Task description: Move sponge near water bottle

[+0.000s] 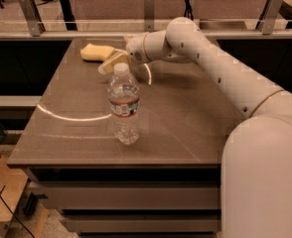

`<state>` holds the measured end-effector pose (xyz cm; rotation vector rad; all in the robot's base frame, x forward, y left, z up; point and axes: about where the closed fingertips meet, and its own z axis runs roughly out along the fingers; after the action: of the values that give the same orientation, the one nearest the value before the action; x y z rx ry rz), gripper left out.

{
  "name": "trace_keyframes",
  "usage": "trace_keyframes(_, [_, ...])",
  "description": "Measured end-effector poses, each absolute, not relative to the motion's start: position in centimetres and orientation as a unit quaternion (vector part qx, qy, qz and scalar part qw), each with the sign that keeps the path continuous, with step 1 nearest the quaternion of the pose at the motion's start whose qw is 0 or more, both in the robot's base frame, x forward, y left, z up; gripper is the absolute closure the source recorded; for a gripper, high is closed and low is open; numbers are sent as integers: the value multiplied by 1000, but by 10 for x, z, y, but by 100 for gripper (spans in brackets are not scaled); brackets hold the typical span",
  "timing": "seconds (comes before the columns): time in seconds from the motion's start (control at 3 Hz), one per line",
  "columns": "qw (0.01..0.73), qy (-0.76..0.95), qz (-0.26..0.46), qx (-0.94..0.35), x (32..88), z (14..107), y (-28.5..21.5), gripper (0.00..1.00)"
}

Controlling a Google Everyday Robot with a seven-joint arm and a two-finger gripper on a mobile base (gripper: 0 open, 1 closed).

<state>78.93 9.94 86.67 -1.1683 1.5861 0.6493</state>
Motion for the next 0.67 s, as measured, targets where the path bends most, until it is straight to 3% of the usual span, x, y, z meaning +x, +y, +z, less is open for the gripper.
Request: trace_keyframes(0.67, [503, 685, 262, -458, 805, 852, 119, 0])
